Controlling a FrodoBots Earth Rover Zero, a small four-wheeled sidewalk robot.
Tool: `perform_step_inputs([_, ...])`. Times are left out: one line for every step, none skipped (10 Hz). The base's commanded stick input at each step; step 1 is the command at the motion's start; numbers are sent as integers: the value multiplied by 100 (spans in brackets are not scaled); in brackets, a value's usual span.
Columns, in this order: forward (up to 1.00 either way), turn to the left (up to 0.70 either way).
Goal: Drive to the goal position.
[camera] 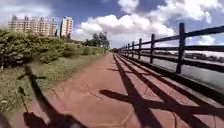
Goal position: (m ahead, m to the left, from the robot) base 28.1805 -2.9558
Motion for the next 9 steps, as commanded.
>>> perform_step_inputs([85, 0])
perform_step_inputs([85, 0])
perform_step_inputs([85, 0])
perform_step_inputs([85, -20])
perform_step_inputs([85, -33])
perform_step_inputs([85, -34])
perform_step_inputs([85, -20])
perform_step_inputs([85, -2])
perform_step_inputs([85, 0])
